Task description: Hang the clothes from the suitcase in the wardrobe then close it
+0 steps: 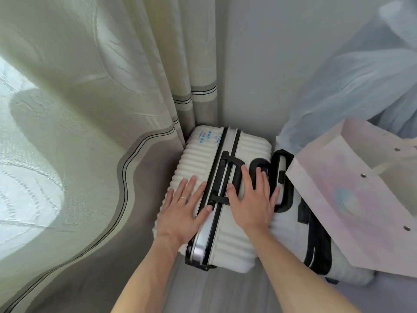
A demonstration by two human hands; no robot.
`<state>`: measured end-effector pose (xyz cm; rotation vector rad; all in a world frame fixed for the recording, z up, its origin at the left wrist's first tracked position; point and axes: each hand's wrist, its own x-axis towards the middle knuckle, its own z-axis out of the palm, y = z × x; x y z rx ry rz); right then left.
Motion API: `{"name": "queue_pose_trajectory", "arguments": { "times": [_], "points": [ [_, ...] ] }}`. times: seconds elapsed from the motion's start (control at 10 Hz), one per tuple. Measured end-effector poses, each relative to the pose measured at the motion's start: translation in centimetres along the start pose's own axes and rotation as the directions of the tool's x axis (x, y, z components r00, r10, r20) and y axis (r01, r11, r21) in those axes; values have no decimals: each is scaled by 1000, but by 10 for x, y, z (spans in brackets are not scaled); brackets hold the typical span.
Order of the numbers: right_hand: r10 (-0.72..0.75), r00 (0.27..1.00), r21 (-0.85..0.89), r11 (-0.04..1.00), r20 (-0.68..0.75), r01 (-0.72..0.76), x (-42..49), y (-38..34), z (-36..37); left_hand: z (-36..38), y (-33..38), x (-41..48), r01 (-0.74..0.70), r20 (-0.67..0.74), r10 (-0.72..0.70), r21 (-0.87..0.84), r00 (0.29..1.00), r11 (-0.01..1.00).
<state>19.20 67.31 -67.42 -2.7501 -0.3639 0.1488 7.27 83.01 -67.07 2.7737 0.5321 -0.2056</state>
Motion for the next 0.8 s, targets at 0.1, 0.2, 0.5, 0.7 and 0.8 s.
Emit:
{"name": "queue_pose_trajectory", "arguments": {
  "times": [0.1, 0.2, 0.5, 0.7, 0.8],
  "points": [
    [5, 1000, 29, 1000, -9, -4, 19, 0, 0, -2, 1, 19, -11, -8, 11, -7, 1000, 1000],
    [18, 1000, 28, 999, -11, -17, 31, -2, 3, -4, -1, 34, -28, 5, 28, 4, 1000, 1000],
    [39, 999, -1, 999, 8, -39, 49, -7, 1, -8, -1, 52, -38, 25, 38, 17, 999, 999],
    [75, 962, -46, 997, 263, -65, 43, -12, -22, -24, 3, 60, -43, 174, 34, 47, 984, 998],
    [-5, 952, -28, 1000, 305, 15, 11, -15, -41, -46, 7, 61, -36, 297, 8, 89, 955, 995]
  ]
}}
